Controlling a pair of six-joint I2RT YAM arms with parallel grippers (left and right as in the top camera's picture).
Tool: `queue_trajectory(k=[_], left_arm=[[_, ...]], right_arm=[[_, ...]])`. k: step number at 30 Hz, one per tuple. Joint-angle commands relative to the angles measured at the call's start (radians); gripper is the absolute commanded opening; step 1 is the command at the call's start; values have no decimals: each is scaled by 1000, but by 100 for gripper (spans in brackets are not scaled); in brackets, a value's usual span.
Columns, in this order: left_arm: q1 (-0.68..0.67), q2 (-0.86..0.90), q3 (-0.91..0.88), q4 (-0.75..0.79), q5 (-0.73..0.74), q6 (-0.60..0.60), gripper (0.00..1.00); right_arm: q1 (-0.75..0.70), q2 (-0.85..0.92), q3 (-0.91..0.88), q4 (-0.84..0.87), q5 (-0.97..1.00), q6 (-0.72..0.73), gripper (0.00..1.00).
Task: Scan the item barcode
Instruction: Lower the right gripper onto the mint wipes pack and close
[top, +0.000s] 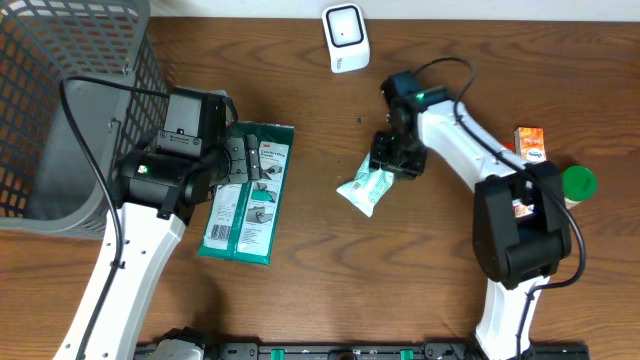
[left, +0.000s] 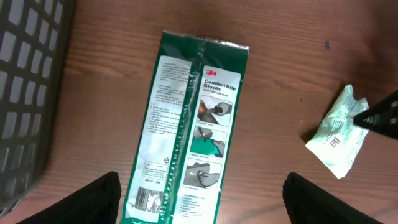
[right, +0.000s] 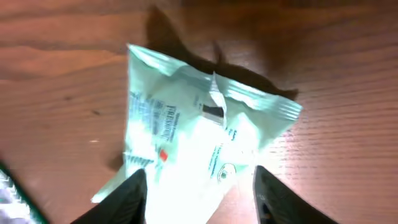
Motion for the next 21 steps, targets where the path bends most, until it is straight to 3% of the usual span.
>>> queue_trajectory(k=[1, 3, 6, 15, 21], left_arm=[[5, 4, 13, -1, -12, 14, 84], [5, 4, 13, -1, -13, 14, 84], [5, 4, 13, -1, -12, 14, 84], [5, 4, 13, -1, -12, 14, 83], [5, 4, 13, -1, -12, 14, 84]], right_arm=[[-20, -73, 46, -37, -49, -42, 60], [-21, -82, 46, -63, -49, -42, 78], [-16, -82, 29, -79, -48, -11, 90], [39, -81, -174, 102, -49, 182, 82], [40, -81, -254, 192, -50, 236, 75]])
